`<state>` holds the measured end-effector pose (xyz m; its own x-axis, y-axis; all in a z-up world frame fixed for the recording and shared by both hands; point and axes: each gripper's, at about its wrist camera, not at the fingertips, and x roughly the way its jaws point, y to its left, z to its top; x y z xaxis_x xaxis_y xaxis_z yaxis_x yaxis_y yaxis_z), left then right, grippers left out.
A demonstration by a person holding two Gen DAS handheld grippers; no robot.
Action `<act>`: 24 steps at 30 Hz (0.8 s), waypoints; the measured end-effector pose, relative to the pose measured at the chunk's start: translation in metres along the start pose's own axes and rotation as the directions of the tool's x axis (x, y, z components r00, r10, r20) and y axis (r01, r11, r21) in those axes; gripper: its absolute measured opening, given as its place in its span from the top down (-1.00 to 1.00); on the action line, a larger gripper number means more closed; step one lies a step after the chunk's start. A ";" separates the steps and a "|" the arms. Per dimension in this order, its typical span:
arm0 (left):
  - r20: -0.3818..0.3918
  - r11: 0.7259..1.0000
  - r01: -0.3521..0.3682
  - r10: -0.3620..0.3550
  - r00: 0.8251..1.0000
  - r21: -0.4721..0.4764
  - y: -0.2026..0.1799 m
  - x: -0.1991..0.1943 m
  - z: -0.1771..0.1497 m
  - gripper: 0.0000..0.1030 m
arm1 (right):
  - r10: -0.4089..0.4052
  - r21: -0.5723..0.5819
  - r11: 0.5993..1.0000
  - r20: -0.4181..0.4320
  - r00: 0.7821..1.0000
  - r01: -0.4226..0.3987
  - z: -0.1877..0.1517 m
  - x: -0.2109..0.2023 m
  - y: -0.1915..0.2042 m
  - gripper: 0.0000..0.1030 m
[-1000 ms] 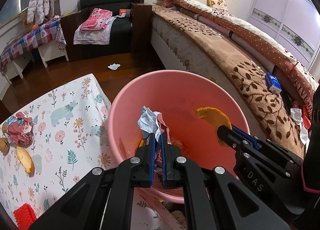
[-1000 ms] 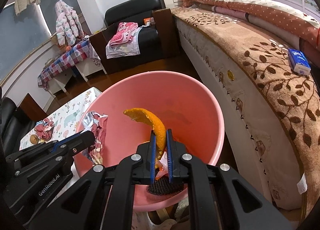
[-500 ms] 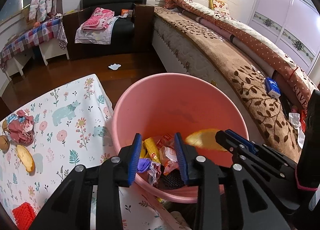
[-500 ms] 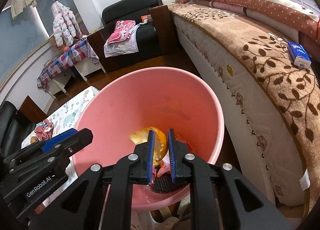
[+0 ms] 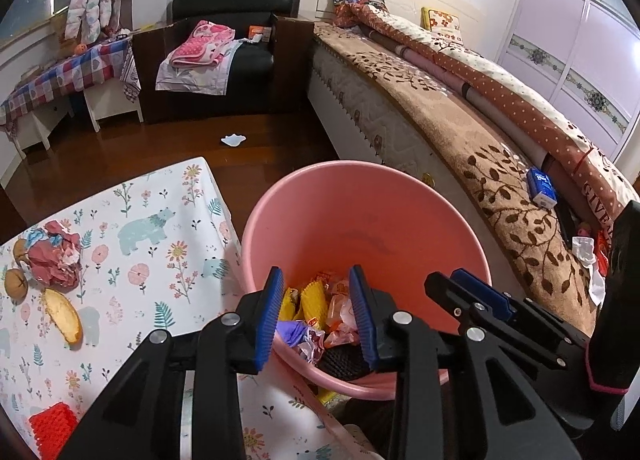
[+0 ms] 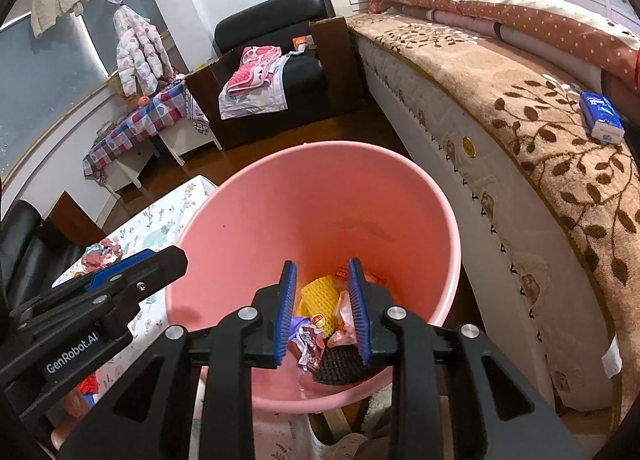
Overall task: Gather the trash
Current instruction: 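Return to the table and grasp the red foam net with the left gripper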
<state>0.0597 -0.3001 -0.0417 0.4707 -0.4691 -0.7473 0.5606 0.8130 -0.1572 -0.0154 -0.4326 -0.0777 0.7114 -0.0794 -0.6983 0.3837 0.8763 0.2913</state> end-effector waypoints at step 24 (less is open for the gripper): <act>0.152 0.997 -0.069 0.062 0.987 0.043 0.087 -0.137 -0.021 0.09 | 0.112 -0.108 0.989 0.082 0.990 -0.103 -0.014 -0.060 0.057 0.47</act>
<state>0.0292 -0.1576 0.0334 0.6021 -0.4648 -0.6491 0.5557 0.8278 -0.0773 -0.0445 -0.3712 -0.0283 0.7957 -0.0197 -0.6054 0.2430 0.9259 0.2892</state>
